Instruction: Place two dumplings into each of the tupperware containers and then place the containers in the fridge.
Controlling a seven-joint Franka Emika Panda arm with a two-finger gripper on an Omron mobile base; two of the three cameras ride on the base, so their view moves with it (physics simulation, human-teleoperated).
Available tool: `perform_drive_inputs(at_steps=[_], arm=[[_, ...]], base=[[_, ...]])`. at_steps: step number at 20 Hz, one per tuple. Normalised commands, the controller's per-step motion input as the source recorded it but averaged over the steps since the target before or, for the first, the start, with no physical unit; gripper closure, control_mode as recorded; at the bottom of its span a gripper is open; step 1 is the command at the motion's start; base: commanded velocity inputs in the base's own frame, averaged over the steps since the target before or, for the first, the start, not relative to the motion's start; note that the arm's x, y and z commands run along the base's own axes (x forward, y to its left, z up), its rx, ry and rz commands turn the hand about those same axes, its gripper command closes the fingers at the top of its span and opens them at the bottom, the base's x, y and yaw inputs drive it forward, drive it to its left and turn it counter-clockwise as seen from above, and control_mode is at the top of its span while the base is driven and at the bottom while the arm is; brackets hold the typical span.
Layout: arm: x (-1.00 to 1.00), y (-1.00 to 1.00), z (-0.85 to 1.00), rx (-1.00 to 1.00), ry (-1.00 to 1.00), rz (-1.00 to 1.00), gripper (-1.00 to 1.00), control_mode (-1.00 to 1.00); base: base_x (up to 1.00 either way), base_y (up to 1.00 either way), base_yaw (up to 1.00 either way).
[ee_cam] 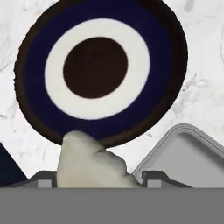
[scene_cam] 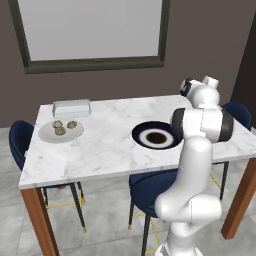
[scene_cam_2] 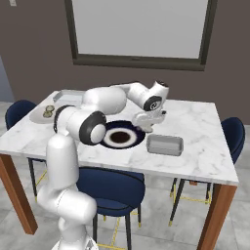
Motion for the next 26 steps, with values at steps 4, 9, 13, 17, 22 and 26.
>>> perform_drive_inputs(at_steps=[4,9,13,17,22,26], arm=[[-0.14,-0.74,-0.47,-0.05,0.03,-0.37,1.00,-1.00],[0.12,-0.22,-0.20,-0.03,-0.05,-0.20,1.00,-1.00],[0.05,-0.17,-0.31,-0.03,0.00,-0.12,1.00,-1.00],[0.07,-0.16,-0.69,-0.10,0.00,-0.07,1.00,-1.00],[0.36,-0.15,-0.13,-0.01,-0.01,-0.06,1.00,-1.00],[0.41,-0.14,-0.01,0.00,0.00,-0.06,1.00,-1.00]], base=[[0.00,0.00,0.00],[0.00,0.00,0.00],[0.00,0.00,0.00],[0.00,0.00,0.00],[0.00,0.00,0.00],[0.00,0.00,0.00]])
